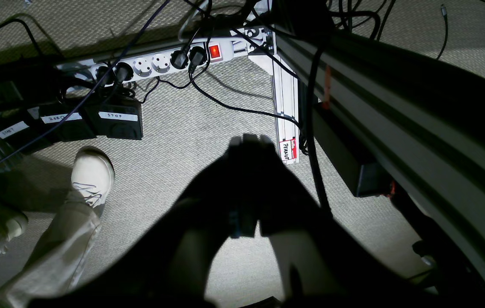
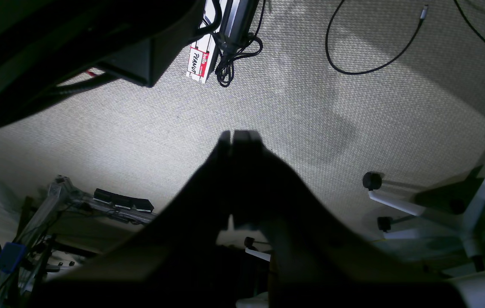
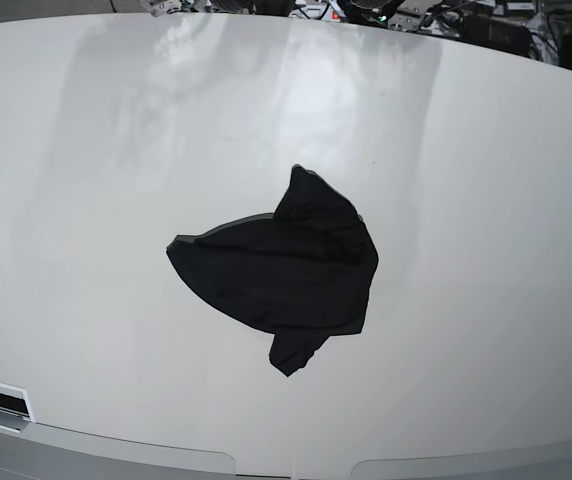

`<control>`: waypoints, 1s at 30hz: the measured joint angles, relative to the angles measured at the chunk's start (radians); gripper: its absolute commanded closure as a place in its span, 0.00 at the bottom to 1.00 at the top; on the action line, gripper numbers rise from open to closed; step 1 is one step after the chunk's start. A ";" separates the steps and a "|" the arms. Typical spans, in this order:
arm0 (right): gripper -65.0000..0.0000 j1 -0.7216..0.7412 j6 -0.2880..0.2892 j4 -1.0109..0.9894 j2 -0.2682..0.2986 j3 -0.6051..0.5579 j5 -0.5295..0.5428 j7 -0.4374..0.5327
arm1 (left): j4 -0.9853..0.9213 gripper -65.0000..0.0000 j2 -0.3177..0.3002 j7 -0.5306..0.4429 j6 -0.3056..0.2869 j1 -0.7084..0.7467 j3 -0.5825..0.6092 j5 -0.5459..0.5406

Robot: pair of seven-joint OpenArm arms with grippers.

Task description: Layout the t-shirt on the table in an organized manner, then fold the t-shirt properly

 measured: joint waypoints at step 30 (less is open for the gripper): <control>1.00 -0.224 0.064 0.394 0.026 0.000 -0.009 -0.278 | 0.343 1.00 -0.144 0.215 -0.023 0.261 0.000 0.052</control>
